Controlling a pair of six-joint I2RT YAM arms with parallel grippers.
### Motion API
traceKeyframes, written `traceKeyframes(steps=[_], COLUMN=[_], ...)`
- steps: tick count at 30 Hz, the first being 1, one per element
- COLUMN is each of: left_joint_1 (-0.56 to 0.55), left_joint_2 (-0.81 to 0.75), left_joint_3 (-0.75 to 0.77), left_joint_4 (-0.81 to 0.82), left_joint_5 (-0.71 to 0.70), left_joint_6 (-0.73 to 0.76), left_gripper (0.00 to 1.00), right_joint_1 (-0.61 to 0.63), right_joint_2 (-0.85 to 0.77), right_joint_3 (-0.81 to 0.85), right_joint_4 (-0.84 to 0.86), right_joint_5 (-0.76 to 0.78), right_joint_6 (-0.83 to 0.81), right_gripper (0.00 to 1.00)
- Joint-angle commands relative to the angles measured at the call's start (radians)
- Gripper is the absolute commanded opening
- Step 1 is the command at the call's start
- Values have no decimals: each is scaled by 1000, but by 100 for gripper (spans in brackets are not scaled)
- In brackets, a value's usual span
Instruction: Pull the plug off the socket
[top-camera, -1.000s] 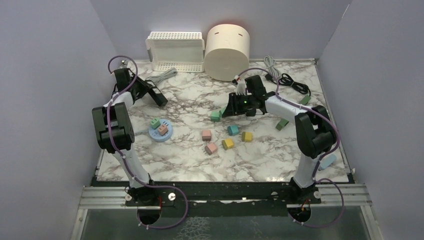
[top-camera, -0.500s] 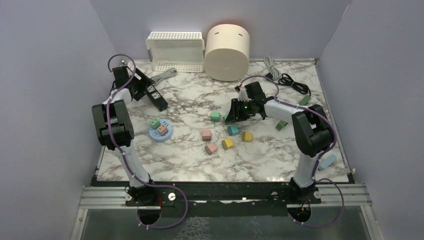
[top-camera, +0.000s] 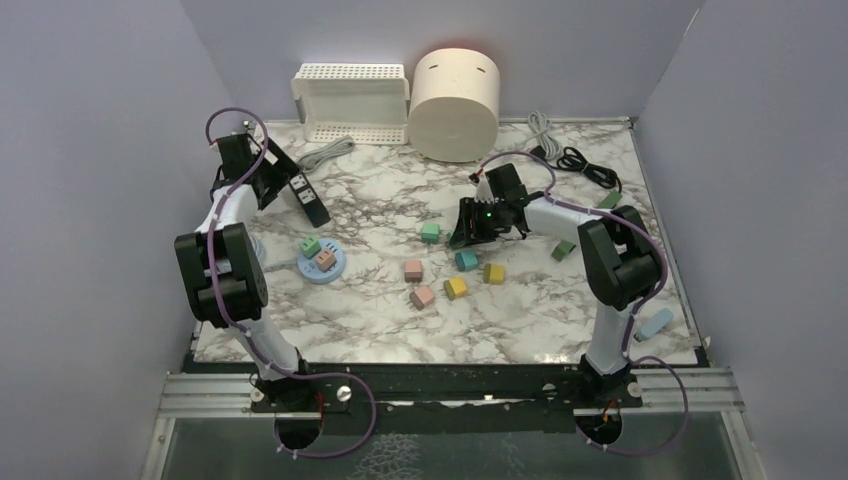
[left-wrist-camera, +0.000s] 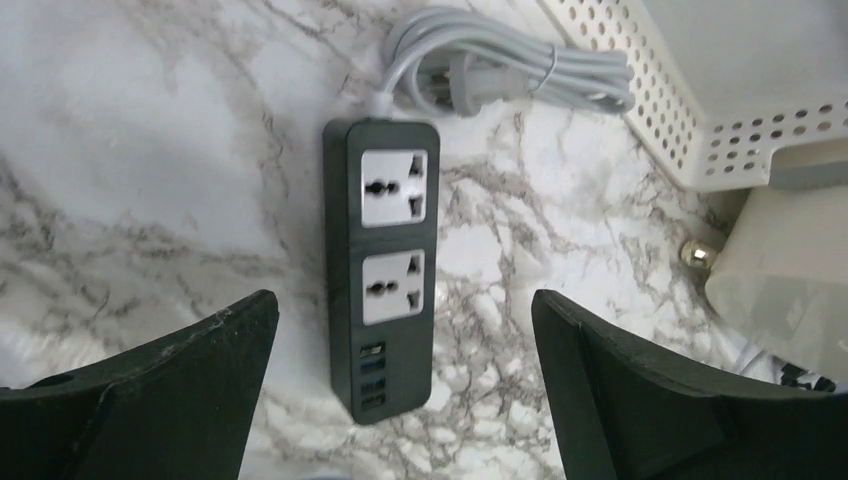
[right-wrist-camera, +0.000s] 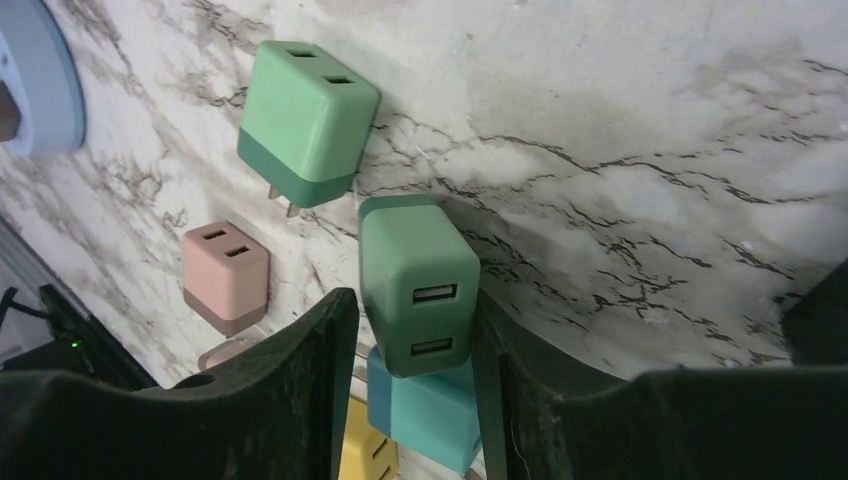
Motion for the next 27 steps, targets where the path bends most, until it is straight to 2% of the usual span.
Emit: traceKeyframes(steps=[1,9,14,21,27], left_joint_1=[-4,-2,-4,-5,-4], left_joint_2=[-169,-347,-420,-506,-499], left_joint_3=[-147,-389,-483,-595,-669], left_joint_4=[-39,-72,-86,-105,-51], left_joint_5=[-41,53,67,72,95], left_joint_6=[51,14,8,-11,-51], left_gripper=[99,99,99,99,99], right_joint_1=[-2,-2,-2,-1,0], right_joint_2=[-4,49,85,136,52], right_joint_3=[29,115,187,250,208], right_joint_4=[-42,-52,-57,-36,82], right_joint_5=[103,135,142,76,101], right_joint_6=[-23,-30,-20,8,7], right_gripper=[51,53,53,53,52])
